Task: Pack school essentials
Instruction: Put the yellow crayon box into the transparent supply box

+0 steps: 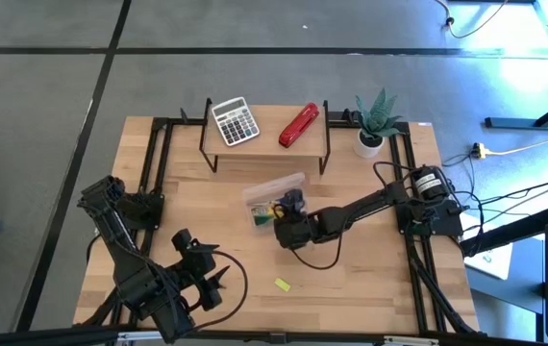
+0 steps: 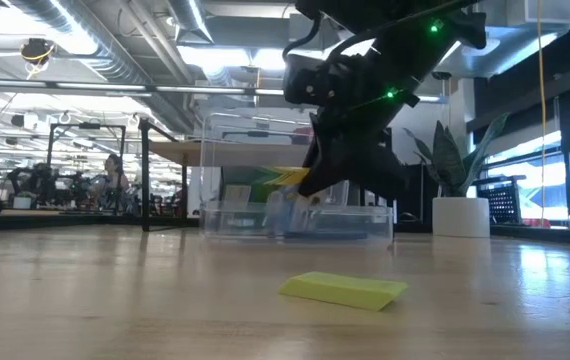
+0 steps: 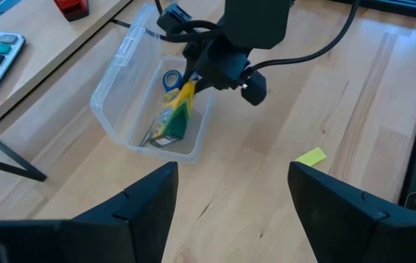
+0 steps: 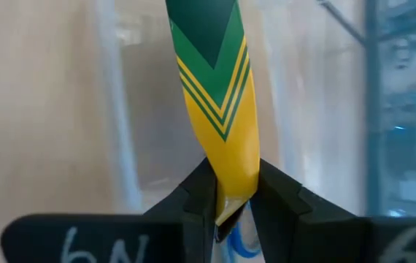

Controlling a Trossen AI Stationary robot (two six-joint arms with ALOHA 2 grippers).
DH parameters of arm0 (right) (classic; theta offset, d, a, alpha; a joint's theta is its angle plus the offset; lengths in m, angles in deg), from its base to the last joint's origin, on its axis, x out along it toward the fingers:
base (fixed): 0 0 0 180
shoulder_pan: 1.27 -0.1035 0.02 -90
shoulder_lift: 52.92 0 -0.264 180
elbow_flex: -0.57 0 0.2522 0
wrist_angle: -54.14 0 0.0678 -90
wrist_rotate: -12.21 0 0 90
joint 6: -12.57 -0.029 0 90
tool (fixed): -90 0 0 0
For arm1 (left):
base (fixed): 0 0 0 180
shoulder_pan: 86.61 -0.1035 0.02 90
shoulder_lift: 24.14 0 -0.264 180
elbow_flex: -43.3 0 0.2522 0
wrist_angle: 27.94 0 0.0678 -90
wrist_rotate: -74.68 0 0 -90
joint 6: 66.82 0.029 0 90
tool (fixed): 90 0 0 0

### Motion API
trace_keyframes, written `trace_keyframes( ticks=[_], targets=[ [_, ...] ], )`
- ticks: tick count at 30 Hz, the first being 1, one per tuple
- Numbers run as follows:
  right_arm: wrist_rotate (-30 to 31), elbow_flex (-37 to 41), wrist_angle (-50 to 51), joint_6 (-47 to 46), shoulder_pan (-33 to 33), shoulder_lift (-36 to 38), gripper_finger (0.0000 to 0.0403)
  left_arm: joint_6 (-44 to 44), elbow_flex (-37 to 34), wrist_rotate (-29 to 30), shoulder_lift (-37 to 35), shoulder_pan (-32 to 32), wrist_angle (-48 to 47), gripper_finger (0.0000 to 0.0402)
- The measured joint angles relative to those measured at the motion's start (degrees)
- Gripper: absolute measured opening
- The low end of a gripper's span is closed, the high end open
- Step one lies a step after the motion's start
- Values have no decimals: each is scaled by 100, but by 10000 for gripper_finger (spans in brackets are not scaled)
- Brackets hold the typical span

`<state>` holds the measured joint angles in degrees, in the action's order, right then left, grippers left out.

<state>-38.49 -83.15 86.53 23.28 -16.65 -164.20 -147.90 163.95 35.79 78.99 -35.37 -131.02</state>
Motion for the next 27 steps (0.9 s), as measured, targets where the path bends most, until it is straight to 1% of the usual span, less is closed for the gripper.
trace_keyframes(
  ticks=[2,7,11,14,18,22,27],
  targets=[
    [203,0,0,6,0,0,74,0,0,2,0,0,0,253],
    [259,0,0,3,7,0,74,-25,2,2,0,0,-1,253],
    [-62,0,1,-21,91,-2,74,-109,0,0,0,0,0,253],
    [-49,0,3,-173,173,-2,74,-109,0,0,0,0,0,253],
    [-35,0,-11,-150,243,-2,76,-111,2,2,0,0,0,253],
    [-41,0,7,-140,273,-2,92,-111,0,1,0,0,0,253],
    [-38,0,-4,-138,273,-2,127,-133,0,2,0,0,0,253]
  ],
)
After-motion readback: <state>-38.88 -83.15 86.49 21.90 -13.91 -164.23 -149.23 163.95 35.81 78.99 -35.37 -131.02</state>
